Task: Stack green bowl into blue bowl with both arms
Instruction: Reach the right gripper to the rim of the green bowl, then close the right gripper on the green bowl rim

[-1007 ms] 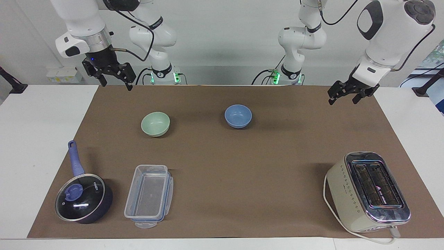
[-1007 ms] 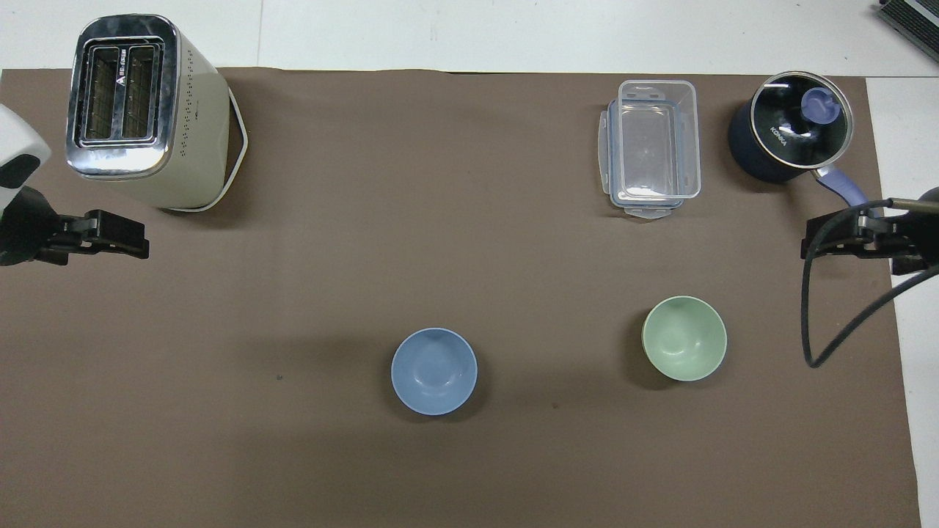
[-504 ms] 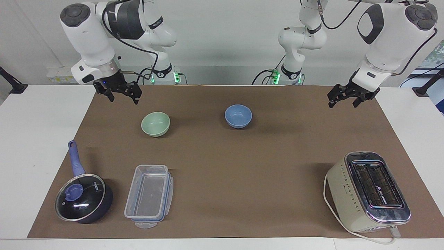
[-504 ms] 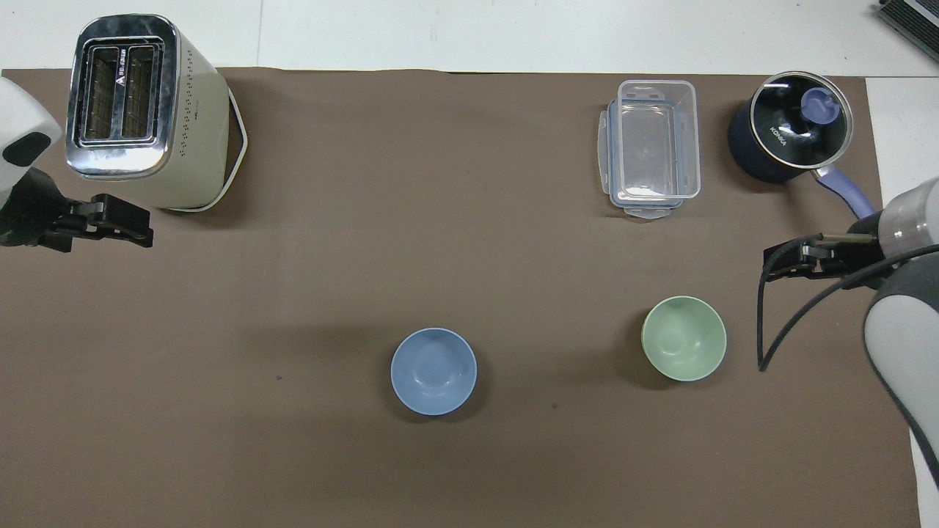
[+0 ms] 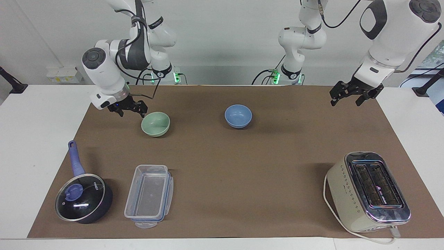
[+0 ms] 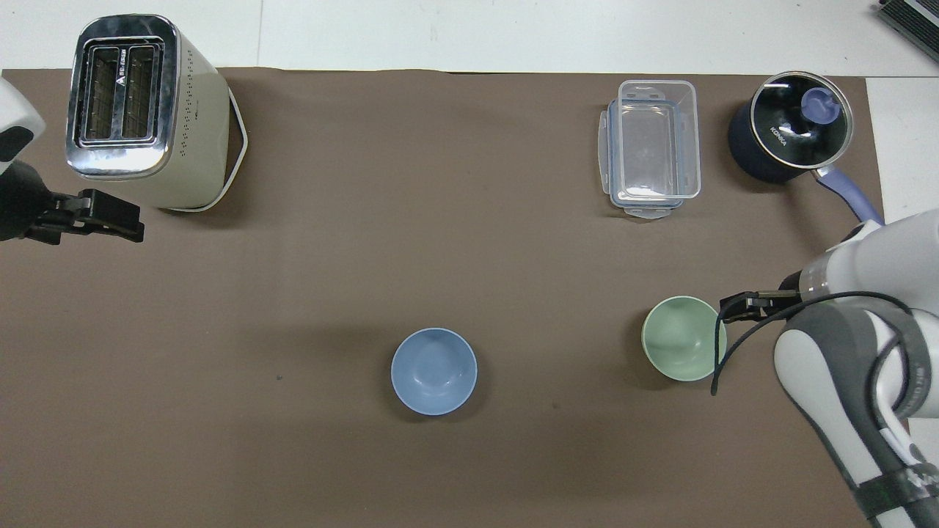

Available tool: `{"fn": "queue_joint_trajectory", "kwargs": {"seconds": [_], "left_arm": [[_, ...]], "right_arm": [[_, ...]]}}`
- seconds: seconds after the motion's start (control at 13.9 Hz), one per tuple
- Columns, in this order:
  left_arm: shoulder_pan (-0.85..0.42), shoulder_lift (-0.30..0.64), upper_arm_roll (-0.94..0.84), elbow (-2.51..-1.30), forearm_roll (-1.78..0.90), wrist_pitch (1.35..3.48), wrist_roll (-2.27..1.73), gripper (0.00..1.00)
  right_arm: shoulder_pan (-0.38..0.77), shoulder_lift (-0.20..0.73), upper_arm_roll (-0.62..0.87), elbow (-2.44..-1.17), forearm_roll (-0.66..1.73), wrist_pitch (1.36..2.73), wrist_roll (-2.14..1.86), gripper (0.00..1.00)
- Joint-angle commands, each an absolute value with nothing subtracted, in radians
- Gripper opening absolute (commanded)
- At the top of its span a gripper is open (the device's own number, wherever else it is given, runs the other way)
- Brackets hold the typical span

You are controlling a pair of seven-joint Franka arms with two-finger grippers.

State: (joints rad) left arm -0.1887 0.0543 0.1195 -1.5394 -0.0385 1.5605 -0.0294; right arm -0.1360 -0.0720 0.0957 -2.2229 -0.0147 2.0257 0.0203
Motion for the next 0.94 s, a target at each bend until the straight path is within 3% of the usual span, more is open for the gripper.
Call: {"fn": "queue_joint_trajectory", "kwargs": {"seconds": [0.0,0.36,0.65,0.86], "left_arm": [[-0.179,0.06,0.115,-1.516,-0.018,1.508,-0.015,1.0],[-0.179,0.037,0.114,-1.535,-0.018,1.506,-0.017,1.0],[-0.178,0.037,0.115,-1.537,-0.02,1.511,-0.021,1.0],[-0.178,0.038,0.115,-1.534,-0.02,1.52,-0.021,1.0]], "right_arm": [[-0.146,-0.082,0.098,-2.305,0.015,2.101,-0.038,1.0],[-0.147,-0.023,0.098,-2.362,0.015,2.242,-0.057,0.9],[-0.146,-0.018,0.1,-2.384,0.015,2.26,-0.057,0.8],[-0.147,-0.018,0.1,-2.384,0.015,2.26,-0.058,0.45]]}}
